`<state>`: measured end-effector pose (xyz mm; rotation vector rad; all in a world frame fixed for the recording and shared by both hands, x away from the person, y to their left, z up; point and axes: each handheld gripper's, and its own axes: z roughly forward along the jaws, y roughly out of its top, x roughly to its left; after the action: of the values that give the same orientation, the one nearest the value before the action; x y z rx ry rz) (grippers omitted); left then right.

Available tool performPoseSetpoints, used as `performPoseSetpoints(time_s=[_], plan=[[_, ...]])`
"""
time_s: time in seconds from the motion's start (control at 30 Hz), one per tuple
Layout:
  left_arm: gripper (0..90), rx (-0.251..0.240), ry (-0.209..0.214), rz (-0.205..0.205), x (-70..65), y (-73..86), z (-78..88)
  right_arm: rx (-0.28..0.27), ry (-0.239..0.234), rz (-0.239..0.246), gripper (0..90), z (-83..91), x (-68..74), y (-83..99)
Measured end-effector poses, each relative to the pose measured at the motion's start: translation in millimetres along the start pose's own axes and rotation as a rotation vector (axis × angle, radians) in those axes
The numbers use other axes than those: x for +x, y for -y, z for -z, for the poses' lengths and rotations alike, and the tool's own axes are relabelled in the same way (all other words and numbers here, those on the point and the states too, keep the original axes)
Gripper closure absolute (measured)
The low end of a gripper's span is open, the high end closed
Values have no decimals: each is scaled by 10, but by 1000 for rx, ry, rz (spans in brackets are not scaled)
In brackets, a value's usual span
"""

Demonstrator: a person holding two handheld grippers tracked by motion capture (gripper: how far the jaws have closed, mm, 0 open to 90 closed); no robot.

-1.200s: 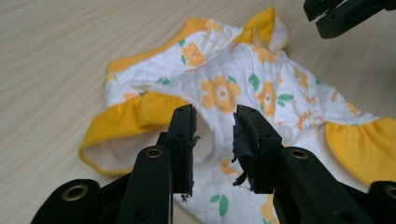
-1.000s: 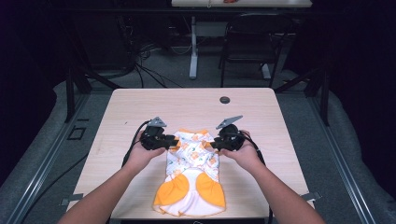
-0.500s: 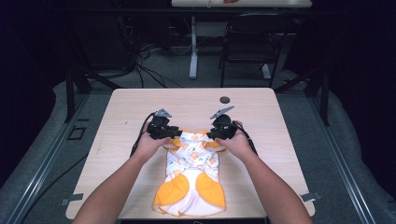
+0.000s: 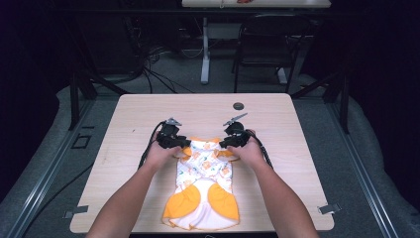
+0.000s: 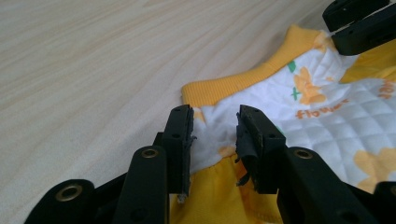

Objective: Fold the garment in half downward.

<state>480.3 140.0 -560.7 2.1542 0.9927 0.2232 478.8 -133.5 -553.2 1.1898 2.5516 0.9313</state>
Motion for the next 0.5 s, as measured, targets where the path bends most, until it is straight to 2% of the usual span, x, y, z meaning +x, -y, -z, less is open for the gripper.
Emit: performPoseSetpoints(time_s=[0.27,0.37,0.5], plan=[[639,28,-11,-13,-17,39,-69,40,23,-3,636,-96,13,20],[660,33,-6,-26,-15,56,-72,37,23,9,659,-115,19,41],[698,27,5,-15,13,95,-77,35,19,24,715,-119,40,43]])
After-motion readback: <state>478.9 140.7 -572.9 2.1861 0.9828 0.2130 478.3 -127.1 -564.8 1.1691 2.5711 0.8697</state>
